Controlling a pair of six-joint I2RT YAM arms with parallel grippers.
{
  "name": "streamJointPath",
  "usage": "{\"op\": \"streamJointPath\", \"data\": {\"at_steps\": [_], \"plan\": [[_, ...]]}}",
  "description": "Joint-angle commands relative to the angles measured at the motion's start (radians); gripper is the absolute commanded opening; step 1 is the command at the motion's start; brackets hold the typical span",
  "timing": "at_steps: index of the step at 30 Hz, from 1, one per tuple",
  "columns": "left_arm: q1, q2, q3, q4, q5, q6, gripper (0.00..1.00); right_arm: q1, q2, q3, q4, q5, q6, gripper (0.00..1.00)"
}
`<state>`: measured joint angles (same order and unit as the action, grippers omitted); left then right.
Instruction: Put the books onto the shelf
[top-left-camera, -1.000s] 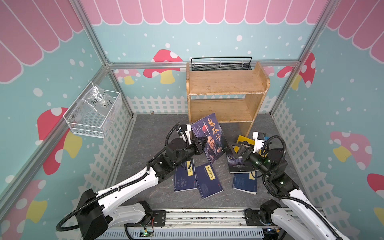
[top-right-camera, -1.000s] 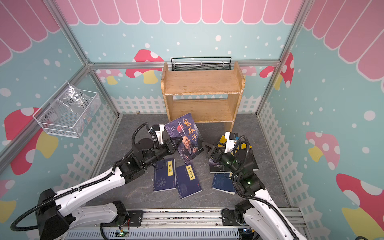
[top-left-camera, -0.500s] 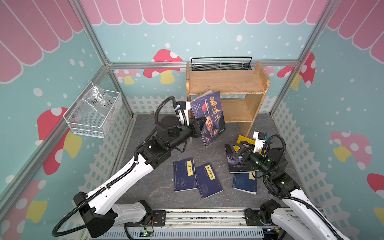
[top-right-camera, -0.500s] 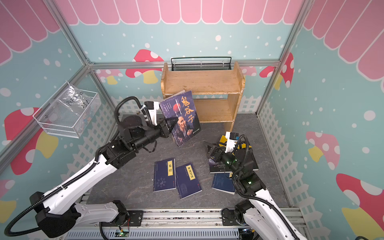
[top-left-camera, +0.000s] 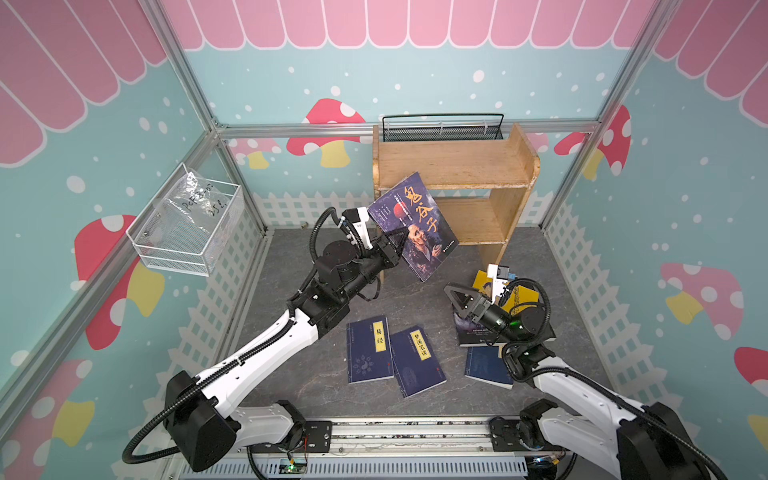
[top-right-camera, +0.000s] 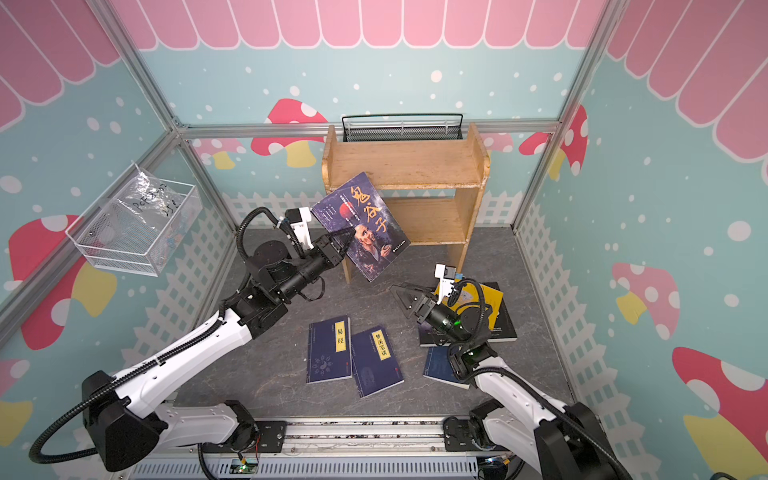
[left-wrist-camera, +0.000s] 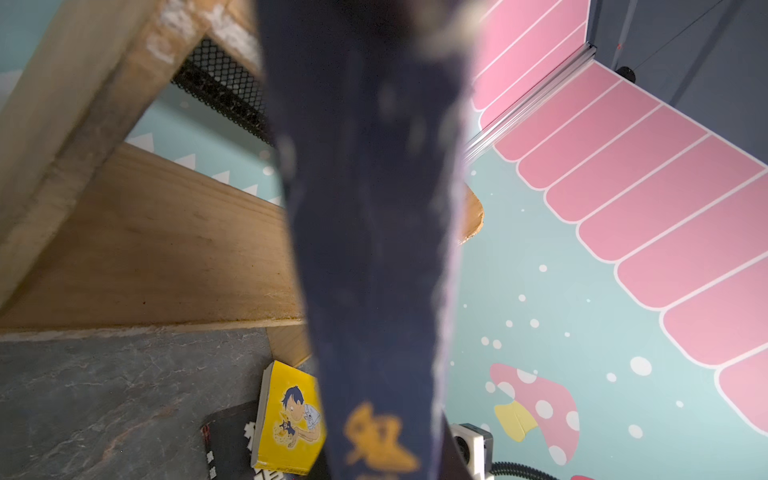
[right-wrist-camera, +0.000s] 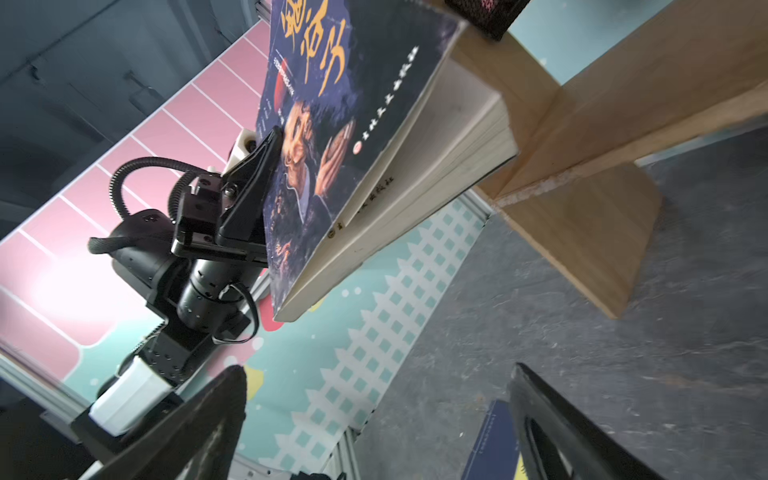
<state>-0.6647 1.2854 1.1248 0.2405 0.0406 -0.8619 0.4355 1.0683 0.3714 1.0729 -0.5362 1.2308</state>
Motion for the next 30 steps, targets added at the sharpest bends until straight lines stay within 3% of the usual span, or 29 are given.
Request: {"op": "streamJointPath", "data": {"at_steps": [1,9,14,17,21,24,30], "plan": [[-0.02,-0.016,-0.013,0.203,-0.03,-0.09,0.0,0.024,0.028,0.041,0.297,-0.061,0.122,0.99],[-0.083,0.017,-0.057,0.277,-0.062,-0.127,0.0,0.031,0.165,0.1,0.423,-0.037,0.175,0.99],[-0.108,0.03,-0.058,0.286,-0.058,-0.132,0.0,0.031,0.239,0.138,0.44,-0.029,0.184,0.92],[-0.118,0.029,-0.081,0.286,-0.07,-0.142,0.0,0.031,0.257,0.122,0.501,0.017,0.196,0.76],[-0.131,0.026,-0.138,0.319,-0.099,-0.163,0.0,0.031,0.251,0.089,0.504,0.093,0.205,0.43],[-0.133,0.034,-0.161,0.337,-0.099,-0.183,0.1,0.03,0.246,0.061,0.492,0.135,0.227,0.19],[-0.129,0.019,-0.187,0.315,-0.09,-0.146,0.53,0.004,0.202,0.063,0.313,0.104,0.204,0.06]]}}
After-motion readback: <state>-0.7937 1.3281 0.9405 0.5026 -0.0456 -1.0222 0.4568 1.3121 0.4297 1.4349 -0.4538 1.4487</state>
